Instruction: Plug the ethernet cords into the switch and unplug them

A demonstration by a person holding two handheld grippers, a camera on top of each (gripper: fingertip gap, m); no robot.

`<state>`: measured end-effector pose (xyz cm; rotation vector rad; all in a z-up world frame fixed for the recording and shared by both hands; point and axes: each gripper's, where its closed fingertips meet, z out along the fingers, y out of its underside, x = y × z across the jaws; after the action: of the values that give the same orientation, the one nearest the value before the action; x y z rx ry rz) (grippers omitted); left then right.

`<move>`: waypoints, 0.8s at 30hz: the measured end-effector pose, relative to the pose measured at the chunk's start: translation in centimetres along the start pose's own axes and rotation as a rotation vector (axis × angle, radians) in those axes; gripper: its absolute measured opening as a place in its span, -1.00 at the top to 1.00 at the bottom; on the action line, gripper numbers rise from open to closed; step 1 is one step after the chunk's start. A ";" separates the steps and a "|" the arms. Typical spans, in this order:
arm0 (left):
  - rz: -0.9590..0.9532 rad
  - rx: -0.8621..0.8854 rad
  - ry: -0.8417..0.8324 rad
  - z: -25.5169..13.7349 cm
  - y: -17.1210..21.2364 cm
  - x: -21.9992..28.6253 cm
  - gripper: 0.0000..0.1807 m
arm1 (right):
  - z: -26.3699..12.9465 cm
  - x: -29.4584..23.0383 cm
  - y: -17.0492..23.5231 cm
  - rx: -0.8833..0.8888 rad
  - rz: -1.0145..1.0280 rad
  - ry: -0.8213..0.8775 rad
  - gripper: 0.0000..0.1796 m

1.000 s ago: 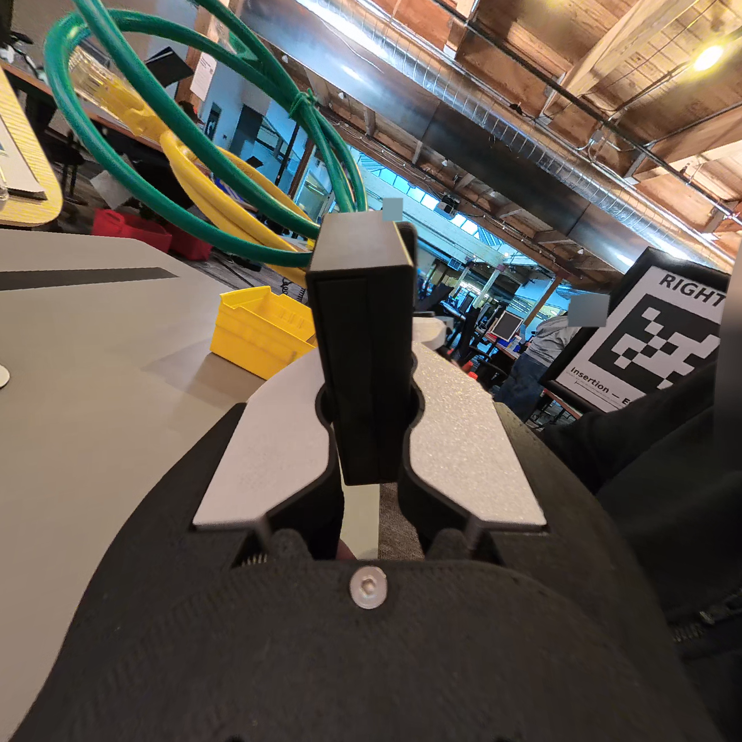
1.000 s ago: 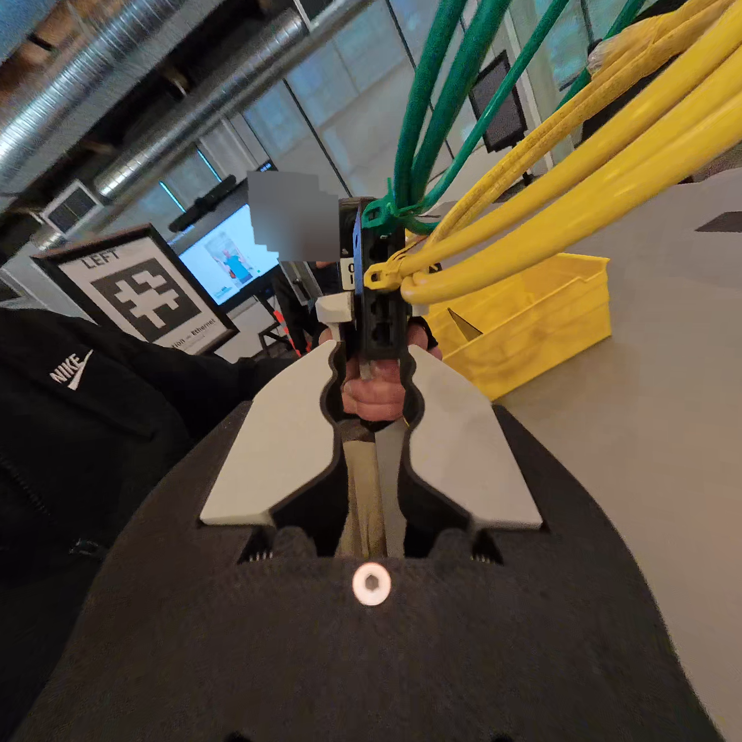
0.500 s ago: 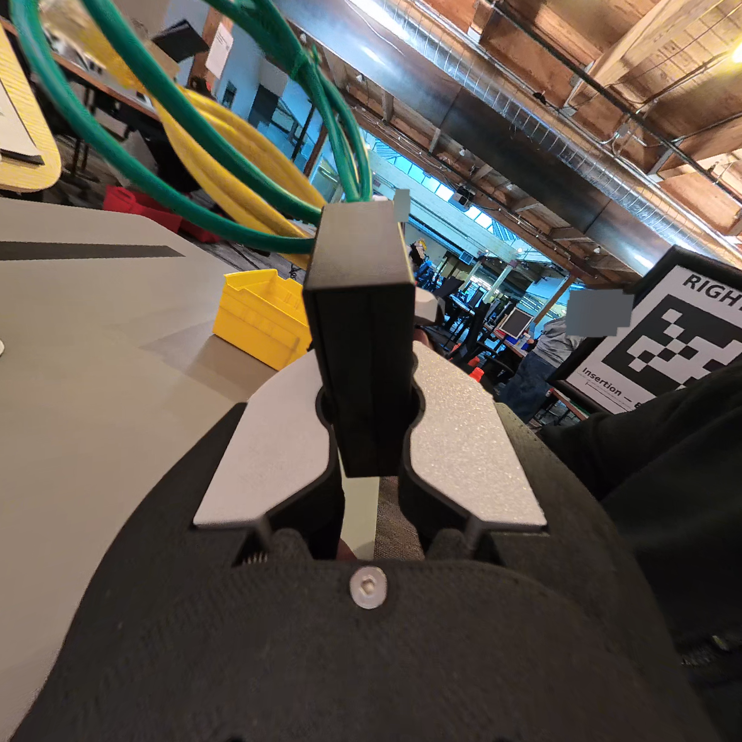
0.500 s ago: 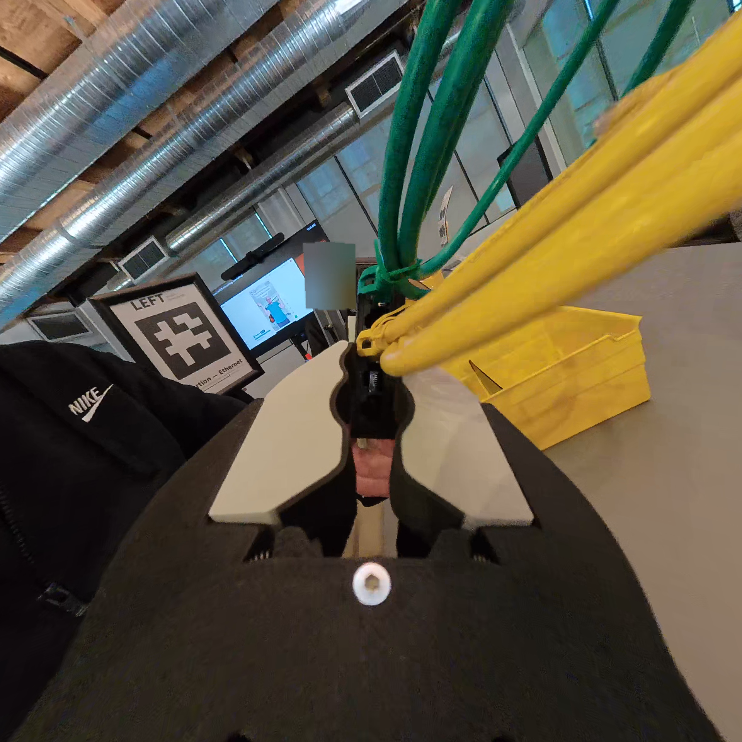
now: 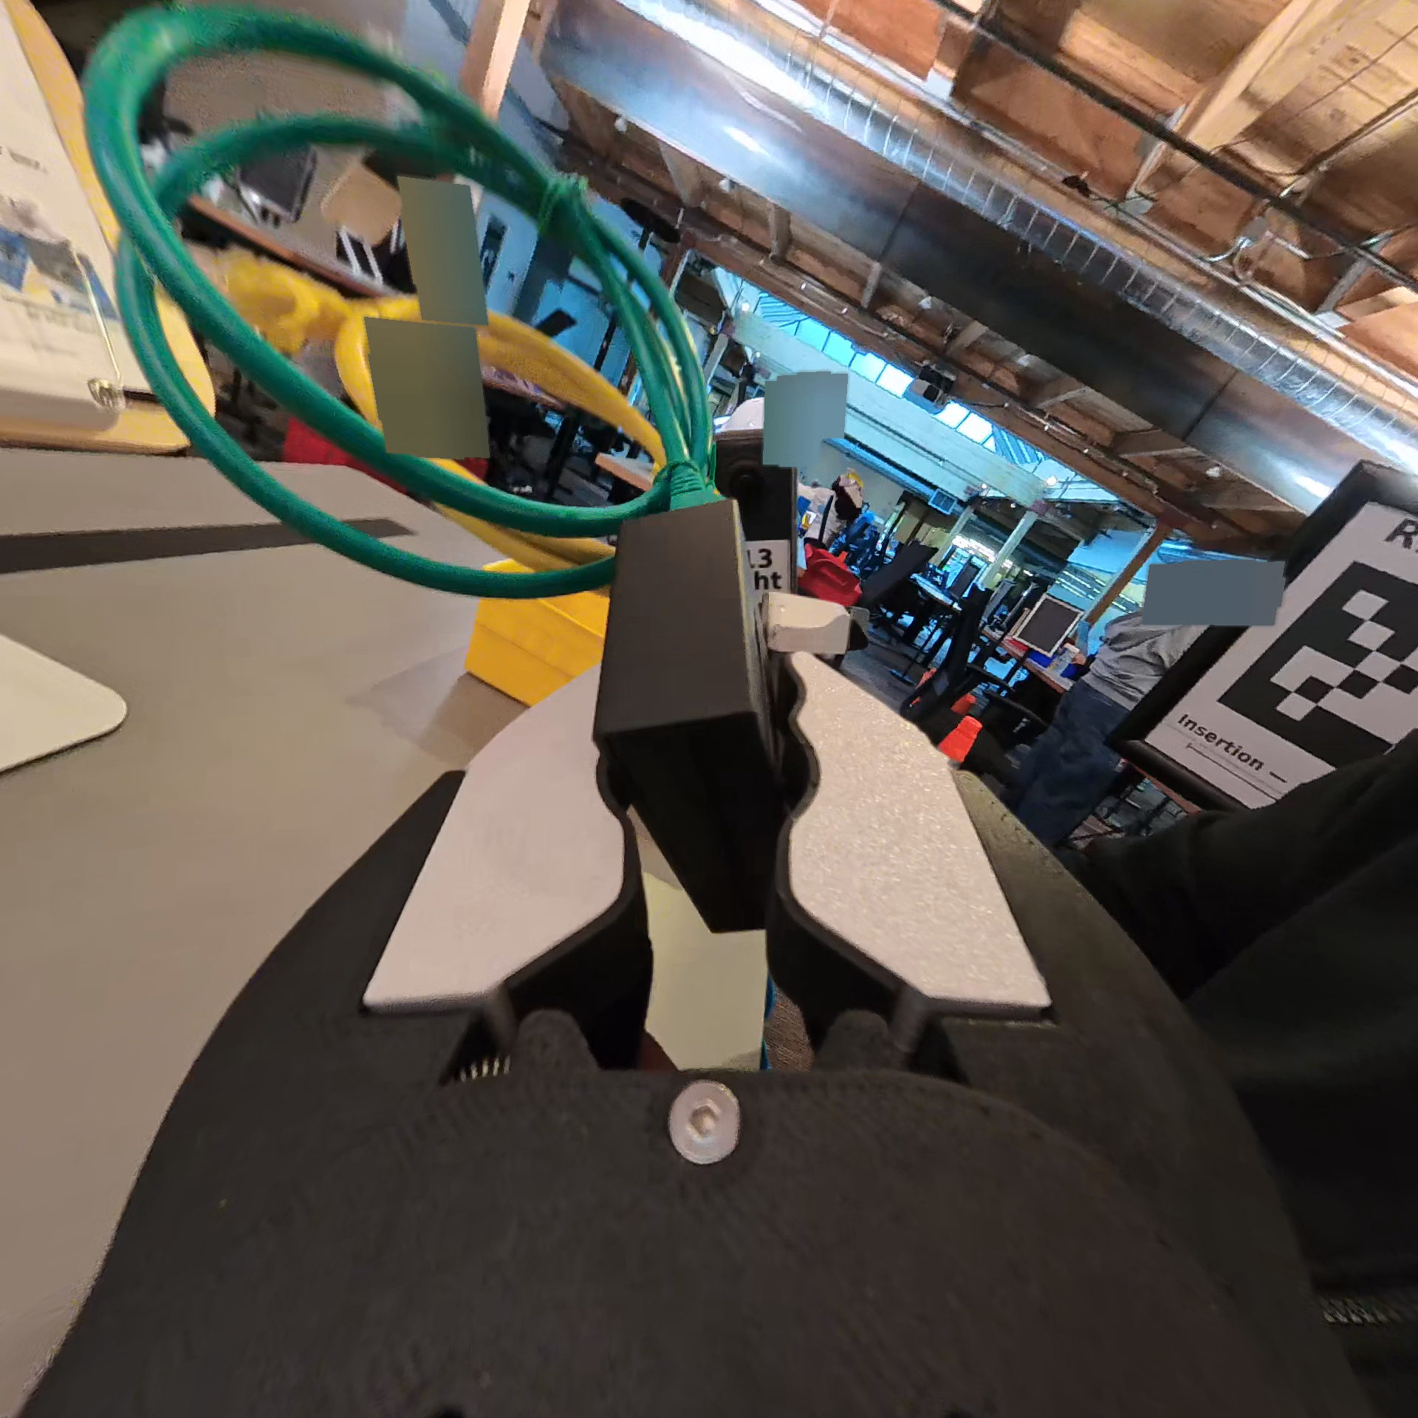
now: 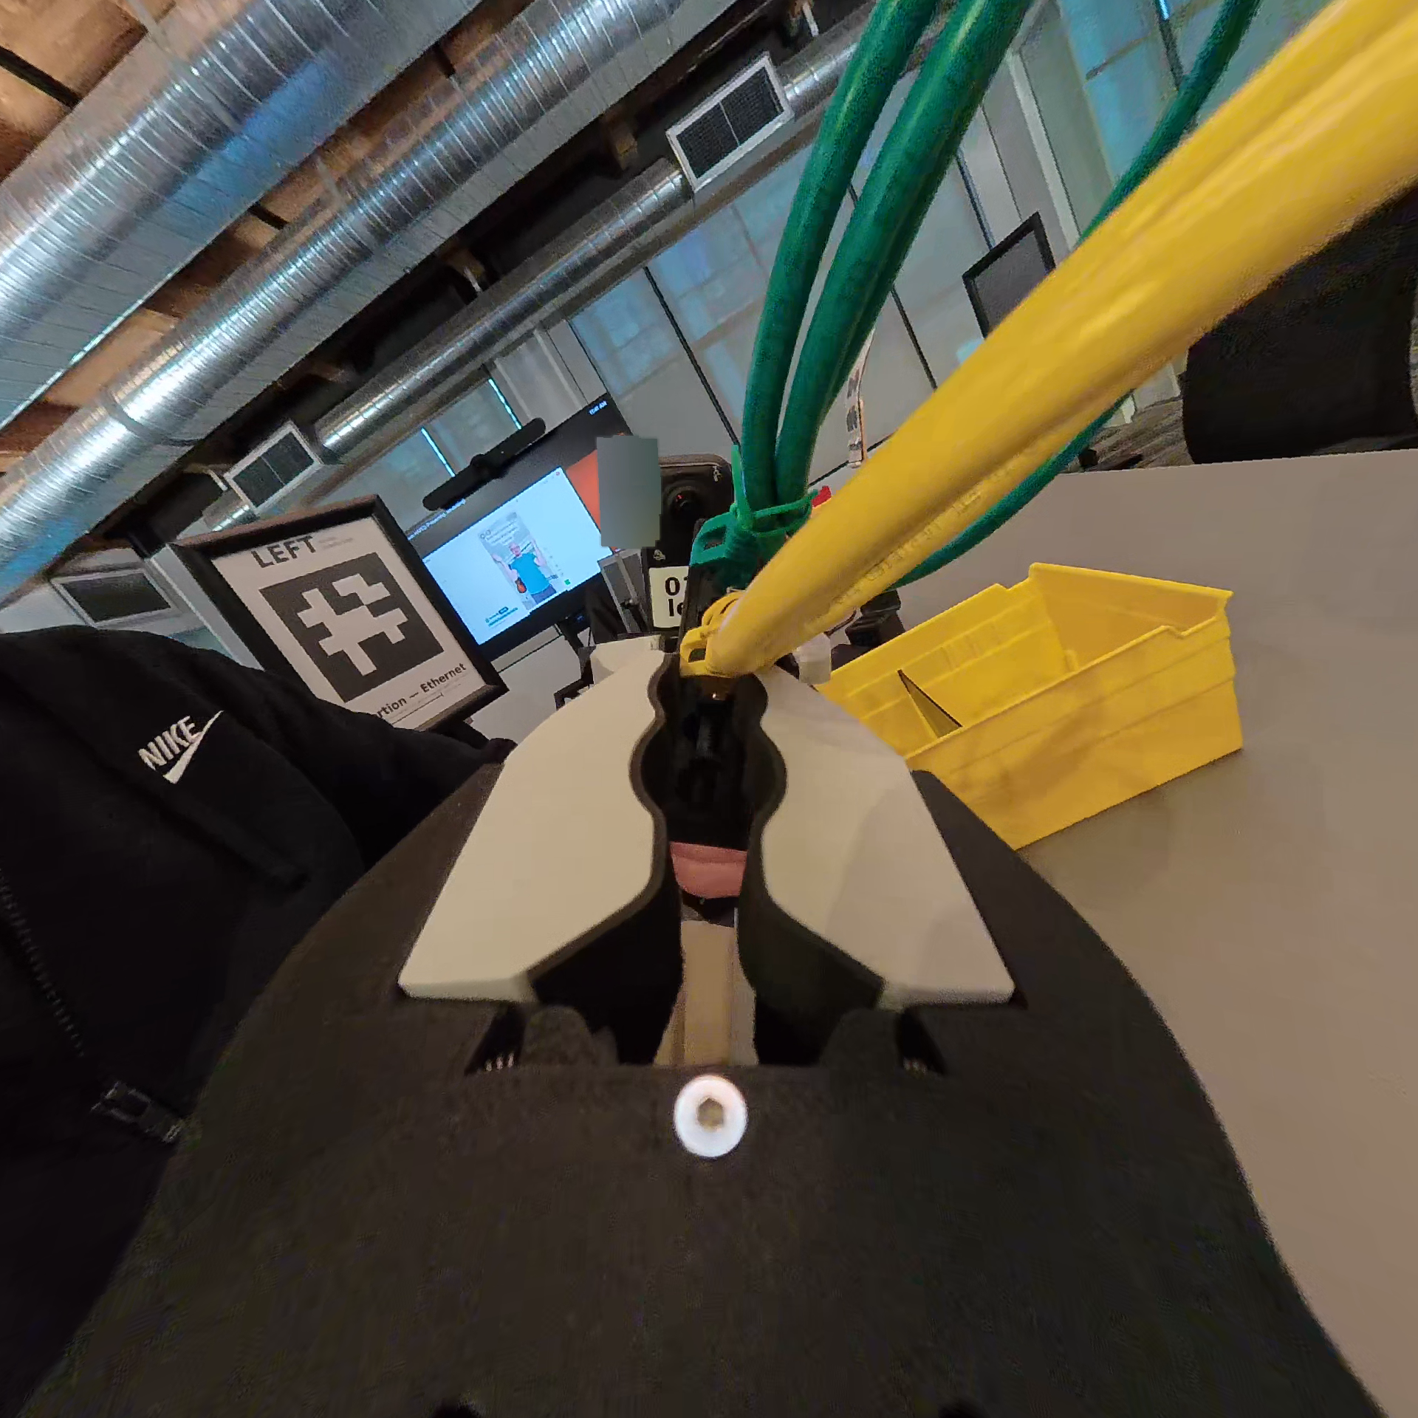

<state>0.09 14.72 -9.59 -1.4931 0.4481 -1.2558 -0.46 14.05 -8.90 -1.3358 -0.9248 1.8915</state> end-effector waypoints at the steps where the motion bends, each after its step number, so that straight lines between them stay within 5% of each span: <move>1: -0.016 -0.005 -0.001 0.0 0.1 -0.1 0.65 | -0.1 0.1 0.1 0.000 0.000 0.008 0.86; 24: 0.006 -0.005 -0.065 0.2 0.4 -0.7 0.67 | -0.4 1.3 -0.2 -0.041 -0.151 0.109 0.83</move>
<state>0.14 15.20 -10.22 -1.5307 0.4126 -1.1993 -0.44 15.30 -9.55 -1.3394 -0.9854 1.6778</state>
